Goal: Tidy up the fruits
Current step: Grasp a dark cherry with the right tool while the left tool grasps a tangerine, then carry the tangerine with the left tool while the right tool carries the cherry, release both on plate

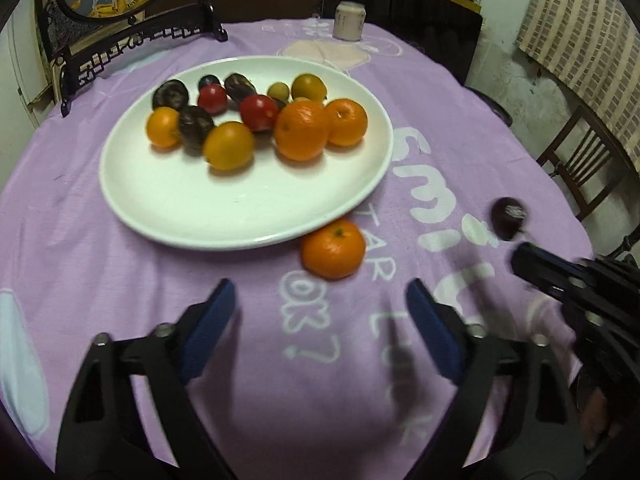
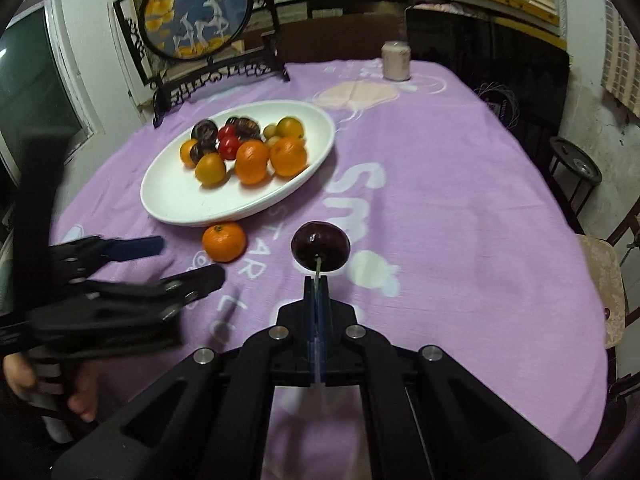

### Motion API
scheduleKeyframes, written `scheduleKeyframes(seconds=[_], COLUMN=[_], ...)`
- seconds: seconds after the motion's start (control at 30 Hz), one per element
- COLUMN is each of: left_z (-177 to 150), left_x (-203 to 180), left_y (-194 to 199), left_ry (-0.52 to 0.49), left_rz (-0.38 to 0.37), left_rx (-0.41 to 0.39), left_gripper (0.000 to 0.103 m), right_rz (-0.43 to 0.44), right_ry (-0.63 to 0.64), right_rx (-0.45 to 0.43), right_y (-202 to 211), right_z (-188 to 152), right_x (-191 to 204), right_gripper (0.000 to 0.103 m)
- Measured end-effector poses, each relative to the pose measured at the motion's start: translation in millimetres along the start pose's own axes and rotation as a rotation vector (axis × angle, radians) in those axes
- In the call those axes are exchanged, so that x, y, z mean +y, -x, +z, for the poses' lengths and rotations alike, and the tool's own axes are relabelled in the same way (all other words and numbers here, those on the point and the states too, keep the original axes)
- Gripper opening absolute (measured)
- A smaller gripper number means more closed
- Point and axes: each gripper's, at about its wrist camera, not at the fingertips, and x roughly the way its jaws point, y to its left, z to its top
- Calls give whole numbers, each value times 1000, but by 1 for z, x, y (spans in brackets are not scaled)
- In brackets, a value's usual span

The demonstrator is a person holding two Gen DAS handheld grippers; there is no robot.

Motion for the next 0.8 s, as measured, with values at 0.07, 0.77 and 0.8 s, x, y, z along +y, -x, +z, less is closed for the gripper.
scheduleKeyframes(seconds=[0.07, 0.77, 0.8], left_z=[3, -8, -9], left_x=[-8, 22, 29], left_y=[-12, 31, 35], left_ry=[7, 60, 70], left_rz=[15, -12, -18], left_rx=[24, -55, -62], left_gripper=[76, 36, 36], right_rz=[8, 113, 118], right_ry=[-8, -11, -7], right_rx=[-17, -10, -8], right_y=[7, 5, 4], right_z=[-3, 3, 5], right_x=[-7, 10, 14], right_gripper=[1, 1, 1])
